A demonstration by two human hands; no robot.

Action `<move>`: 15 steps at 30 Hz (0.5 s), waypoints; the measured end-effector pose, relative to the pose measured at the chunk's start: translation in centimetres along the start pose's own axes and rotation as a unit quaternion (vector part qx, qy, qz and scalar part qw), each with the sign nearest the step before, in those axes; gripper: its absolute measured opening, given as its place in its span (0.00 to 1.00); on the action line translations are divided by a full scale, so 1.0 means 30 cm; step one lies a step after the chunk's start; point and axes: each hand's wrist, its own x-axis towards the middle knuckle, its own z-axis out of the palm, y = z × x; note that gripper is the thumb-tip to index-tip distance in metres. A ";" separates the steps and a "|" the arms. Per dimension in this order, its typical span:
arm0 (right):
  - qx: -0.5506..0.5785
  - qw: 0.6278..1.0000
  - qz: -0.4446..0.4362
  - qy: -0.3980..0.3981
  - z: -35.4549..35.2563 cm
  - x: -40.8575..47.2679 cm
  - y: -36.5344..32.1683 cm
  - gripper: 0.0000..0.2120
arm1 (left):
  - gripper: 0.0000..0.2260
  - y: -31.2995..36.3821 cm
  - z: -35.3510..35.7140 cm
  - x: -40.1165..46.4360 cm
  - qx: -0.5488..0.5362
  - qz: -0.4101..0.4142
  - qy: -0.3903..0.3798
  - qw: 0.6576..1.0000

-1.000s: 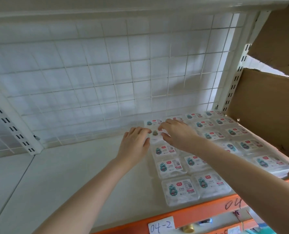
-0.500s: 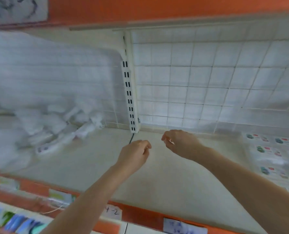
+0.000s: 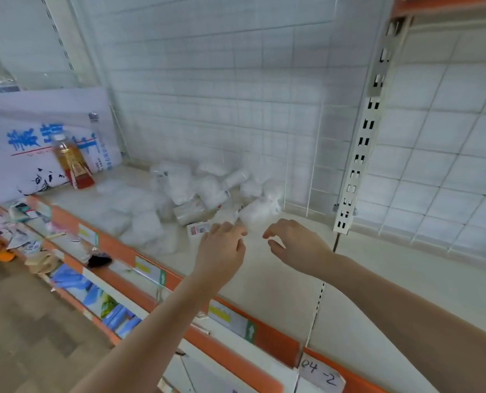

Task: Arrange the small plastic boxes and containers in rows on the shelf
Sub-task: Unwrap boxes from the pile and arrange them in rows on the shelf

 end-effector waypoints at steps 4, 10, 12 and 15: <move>0.011 1.000 -0.021 -0.010 0.054 0.101 -0.089 0.13 | 0.16 -0.128 -0.037 0.023 0.065 -0.054 0.049 0.995; 0.012 0.998 -0.055 -0.007 0.106 0.229 -0.191 0.16 | 0.16 -0.279 -0.062 0.049 0.053 -0.118 0.051 0.990; 0.009 0.998 -0.068 0.000 0.125 0.271 -0.222 0.17 | 0.15 -0.315 -0.061 0.044 0.035 -0.115 0.056 0.991; 0.002 0.996 -0.083 0.015 0.153 0.330 -0.263 0.16 | 0.14 -0.364 -0.065 0.032 0.027 -0.100 0.079 0.992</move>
